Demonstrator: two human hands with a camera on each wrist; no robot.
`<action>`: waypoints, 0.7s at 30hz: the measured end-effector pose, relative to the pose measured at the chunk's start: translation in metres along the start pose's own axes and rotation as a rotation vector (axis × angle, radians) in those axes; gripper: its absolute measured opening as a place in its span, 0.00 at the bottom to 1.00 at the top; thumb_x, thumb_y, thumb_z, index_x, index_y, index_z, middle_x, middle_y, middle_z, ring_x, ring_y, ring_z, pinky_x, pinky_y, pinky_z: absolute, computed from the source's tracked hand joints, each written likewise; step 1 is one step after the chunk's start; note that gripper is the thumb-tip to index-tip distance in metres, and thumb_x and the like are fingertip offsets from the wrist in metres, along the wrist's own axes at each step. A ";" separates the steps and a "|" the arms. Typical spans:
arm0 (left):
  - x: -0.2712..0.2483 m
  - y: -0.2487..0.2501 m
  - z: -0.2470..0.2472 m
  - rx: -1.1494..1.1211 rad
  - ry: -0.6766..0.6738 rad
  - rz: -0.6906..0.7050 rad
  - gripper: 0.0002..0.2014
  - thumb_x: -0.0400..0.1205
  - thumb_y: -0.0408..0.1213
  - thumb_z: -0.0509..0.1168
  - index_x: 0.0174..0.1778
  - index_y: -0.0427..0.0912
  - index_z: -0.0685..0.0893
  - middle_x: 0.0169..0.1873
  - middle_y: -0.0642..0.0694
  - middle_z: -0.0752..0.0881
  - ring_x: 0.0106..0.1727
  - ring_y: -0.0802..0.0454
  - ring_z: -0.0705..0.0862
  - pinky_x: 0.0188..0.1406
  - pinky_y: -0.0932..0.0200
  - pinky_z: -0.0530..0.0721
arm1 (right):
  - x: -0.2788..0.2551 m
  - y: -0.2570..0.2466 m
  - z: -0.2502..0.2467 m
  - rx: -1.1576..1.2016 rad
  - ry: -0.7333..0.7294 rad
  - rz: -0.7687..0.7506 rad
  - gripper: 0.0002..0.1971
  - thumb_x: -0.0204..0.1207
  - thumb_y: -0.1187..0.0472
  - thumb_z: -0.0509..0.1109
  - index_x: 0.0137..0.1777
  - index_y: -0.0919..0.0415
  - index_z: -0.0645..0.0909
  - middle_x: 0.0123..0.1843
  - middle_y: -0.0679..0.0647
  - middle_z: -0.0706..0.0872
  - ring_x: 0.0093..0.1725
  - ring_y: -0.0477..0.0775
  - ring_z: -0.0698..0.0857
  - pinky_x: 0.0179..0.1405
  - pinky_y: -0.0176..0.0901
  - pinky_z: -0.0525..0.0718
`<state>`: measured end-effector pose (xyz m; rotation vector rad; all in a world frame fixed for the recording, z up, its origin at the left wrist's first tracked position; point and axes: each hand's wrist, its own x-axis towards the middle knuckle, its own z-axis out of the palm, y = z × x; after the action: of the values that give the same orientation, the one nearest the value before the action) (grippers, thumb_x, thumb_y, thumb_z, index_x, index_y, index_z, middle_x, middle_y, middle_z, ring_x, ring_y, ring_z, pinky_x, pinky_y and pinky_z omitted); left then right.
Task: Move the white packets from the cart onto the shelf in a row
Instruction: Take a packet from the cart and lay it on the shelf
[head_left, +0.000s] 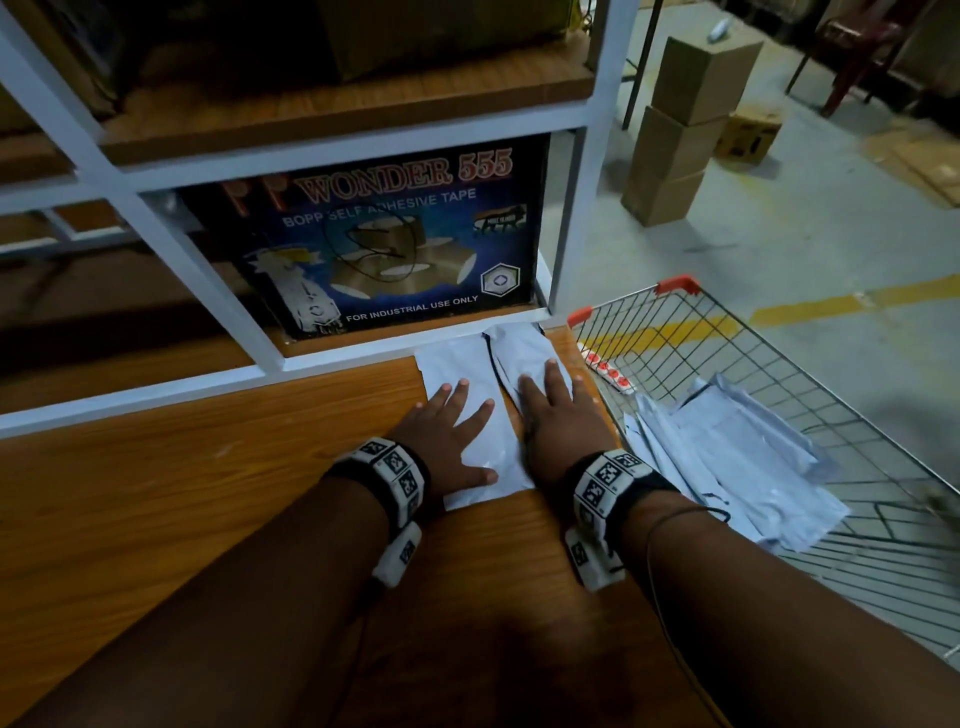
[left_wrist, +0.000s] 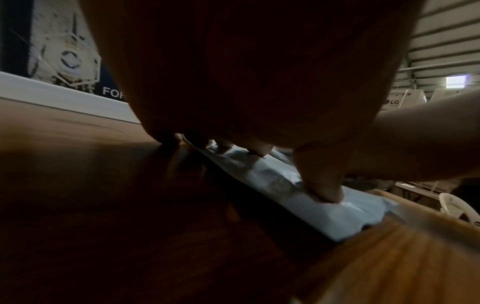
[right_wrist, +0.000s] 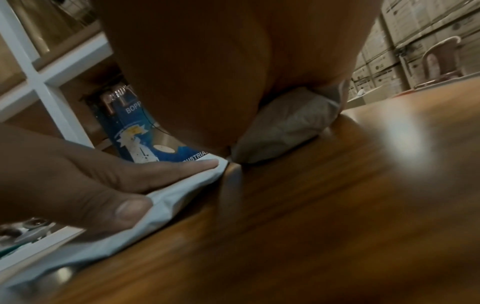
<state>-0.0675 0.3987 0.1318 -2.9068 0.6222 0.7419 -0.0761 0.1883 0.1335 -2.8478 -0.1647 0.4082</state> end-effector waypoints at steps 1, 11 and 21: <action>0.000 -0.001 0.000 0.010 0.003 0.009 0.51 0.77 0.79 0.52 0.87 0.64 0.32 0.88 0.47 0.28 0.89 0.43 0.32 0.88 0.34 0.46 | -0.001 0.000 0.000 0.002 0.011 0.007 0.39 0.86 0.49 0.61 0.92 0.43 0.45 0.95 0.55 0.38 0.92 0.74 0.45 0.89 0.74 0.56; -0.010 0.003 -0.003 0.024 0.033 0.007 0.49 0.75 0.80 0.51 0.88 0.66 0.36 0.89 0.47 0.33 0.90 0.42 0.34 0.85 0.27 0.46 | -0.009 0.001 0.002 0.003 0.022 0.030 0.37 0.87 0.39 0.55 0.92 0.40 0.42 0.95 0.52 0.38 0.93 0.72 0.44 0.87 0.77 0.58; 0.002 0.071 -0.070 -0.351 0.396 0.127 0.24 0.82 0.62 0.62 0.67 0.51 0.86 0.62 0.51 0.85 0.65 0.49 0.83 0.67 0.49 0.82 | -0.026 0.084 -0.061 0.302 0.228 0.126 0.33 0.88 0.39 0.62 0.90 0.51 0.64 0.92 0.61 0.59 0.90 0.68 0.61 0.88 0.64 0.61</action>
<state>-0.0637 0.3208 0.1946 -3.4038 0.7871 0.3040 -0.0770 0.0890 0.1741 -2.5860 0.1125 0.1165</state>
